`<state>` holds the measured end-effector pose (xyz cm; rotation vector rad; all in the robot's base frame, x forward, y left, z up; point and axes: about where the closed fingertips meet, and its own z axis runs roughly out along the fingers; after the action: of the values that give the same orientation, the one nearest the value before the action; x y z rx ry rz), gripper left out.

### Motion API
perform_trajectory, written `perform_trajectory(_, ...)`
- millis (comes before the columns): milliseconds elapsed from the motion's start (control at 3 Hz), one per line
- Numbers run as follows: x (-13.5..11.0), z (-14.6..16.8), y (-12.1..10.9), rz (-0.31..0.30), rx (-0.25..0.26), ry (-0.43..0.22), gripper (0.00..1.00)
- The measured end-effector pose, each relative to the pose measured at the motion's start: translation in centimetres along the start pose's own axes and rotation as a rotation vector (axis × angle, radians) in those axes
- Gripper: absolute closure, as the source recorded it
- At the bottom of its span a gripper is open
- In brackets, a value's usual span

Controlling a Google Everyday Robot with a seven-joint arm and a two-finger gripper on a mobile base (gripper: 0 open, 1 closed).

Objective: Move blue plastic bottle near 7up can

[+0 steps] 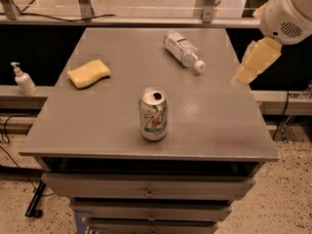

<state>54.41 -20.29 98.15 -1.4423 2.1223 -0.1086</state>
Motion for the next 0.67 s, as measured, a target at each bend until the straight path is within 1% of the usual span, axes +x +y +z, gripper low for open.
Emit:
perform_trajectory(333,0.0,0.0,0.0,0.000,0.000,0.000,0.00)
perform_trajectory(667,-0.2,1.1,-1.1,0.074,0.034,-0.001,0.00)
